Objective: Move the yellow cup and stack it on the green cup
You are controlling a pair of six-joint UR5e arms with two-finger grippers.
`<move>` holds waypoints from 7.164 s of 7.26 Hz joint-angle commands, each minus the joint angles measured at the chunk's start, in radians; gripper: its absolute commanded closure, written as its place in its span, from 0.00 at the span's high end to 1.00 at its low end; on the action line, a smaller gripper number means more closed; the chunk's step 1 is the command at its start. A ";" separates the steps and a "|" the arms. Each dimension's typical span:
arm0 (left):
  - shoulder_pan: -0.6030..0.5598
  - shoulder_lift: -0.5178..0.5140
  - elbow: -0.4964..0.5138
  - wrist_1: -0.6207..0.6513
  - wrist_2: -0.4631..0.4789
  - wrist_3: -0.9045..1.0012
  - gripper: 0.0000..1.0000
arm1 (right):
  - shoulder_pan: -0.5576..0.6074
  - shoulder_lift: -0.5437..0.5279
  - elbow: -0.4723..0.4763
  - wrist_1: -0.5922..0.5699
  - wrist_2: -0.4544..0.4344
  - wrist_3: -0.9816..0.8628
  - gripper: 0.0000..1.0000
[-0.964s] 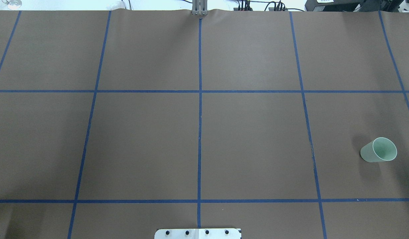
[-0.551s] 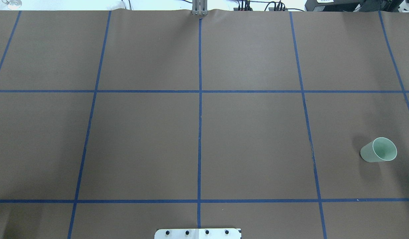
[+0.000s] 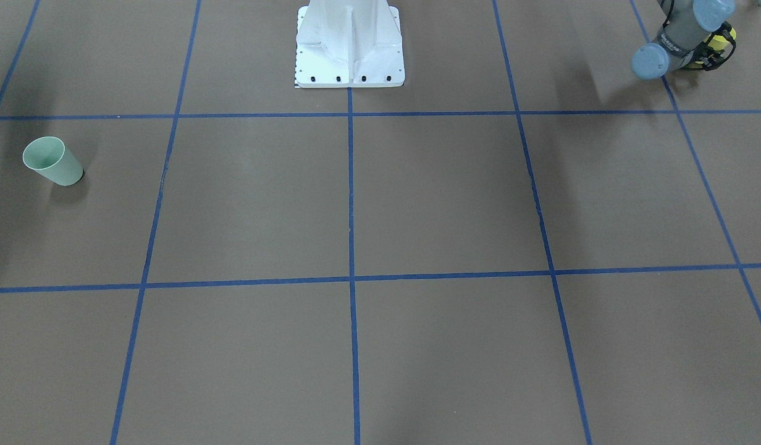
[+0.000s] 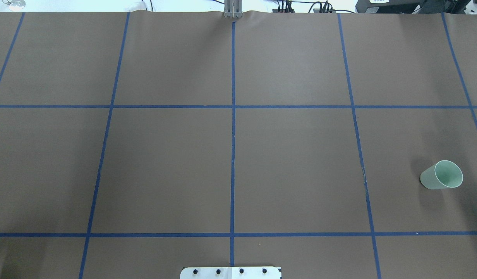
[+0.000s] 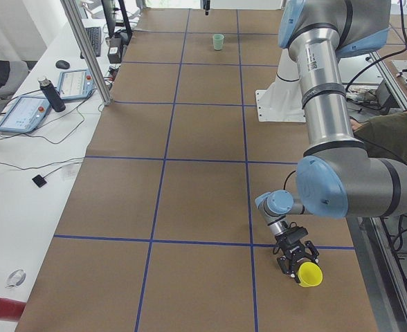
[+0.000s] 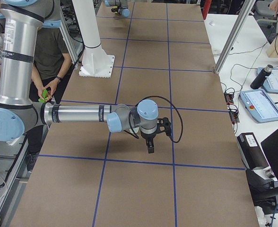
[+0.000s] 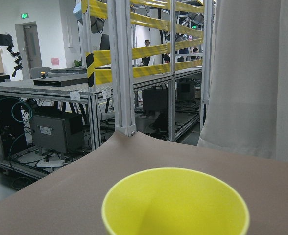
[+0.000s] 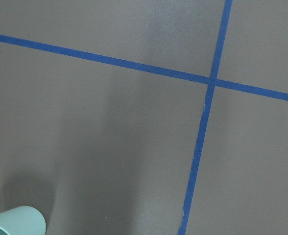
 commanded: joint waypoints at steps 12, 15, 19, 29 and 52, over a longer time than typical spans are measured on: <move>-0.377 0.015 0.005 -0.318 0.932 0.925 0.32 | -0.002 0.021 -0.009 -0.003 0.018 0.015 1.00; -0.623 -0.424 0.089 -0.324 1.036 1.433 0.32 | -0.011 0.083 -0.073 -0.003 0.020 0.015 1.00; -0.661 -0.817 0.098 -0.406 1.031 1.779 0.32 | -0.015 0.168 -0.119 -0.005 0.023 0.030 1.00; -0.352 -1.342 0.502 -1.217 0.755 2.343 0.45 | -0.274 0.582 -0.119 0.003 0.086 0.649 1.00; -0.303 -1.278 0.563 -1.605 0.745 2.801 0.44 | -0.686 0.824 -0.145 0.005 -0.189 1.067 0.66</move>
